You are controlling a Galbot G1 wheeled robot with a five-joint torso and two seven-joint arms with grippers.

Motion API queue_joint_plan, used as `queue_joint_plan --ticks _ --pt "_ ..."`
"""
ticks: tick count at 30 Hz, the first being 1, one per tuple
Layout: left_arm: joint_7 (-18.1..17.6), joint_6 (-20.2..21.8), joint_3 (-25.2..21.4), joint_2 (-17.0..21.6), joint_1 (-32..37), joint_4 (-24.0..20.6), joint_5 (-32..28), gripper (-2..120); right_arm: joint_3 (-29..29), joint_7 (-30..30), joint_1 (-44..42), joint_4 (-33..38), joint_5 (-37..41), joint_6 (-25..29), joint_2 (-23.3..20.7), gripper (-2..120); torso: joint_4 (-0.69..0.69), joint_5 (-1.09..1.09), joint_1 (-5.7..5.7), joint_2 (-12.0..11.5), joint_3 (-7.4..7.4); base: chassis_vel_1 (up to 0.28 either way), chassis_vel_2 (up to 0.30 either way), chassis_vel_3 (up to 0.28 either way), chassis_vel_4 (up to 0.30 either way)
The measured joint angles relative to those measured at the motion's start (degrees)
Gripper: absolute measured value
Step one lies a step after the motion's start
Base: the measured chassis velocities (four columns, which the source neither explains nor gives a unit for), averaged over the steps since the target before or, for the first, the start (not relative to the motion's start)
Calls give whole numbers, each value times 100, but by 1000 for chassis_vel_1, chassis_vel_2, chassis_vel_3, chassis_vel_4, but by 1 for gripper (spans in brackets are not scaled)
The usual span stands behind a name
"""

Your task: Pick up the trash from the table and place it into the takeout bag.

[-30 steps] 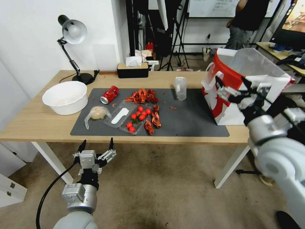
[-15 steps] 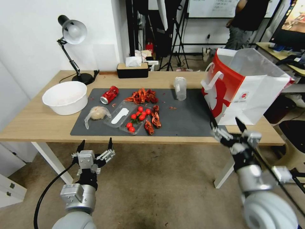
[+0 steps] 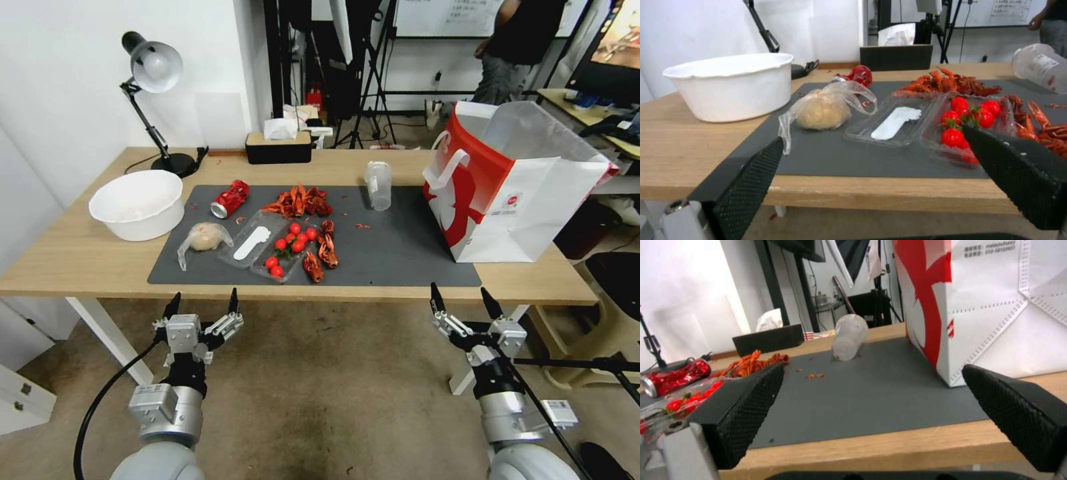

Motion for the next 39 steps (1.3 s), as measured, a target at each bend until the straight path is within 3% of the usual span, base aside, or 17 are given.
queue_joint_plan --ticks 27,31,39 --pt "19 4 -41 -36 -8 15 -2 100 -58 -9 251 -45 37 -210 -36 100 -2 0 1 0 0 0 0 0 0" --pt "20 7 -39 -41 -8 13 -1 100 -107 12 470 -41 57 -379 -60 100 -1 0 1 0 0 0 0 0 0" --pt "30 10 -42 -68 16 -6 29 100 -496 186 1727 -235 290 -1048 -409 100 -1 0 2 0 0 0 0 0 0"
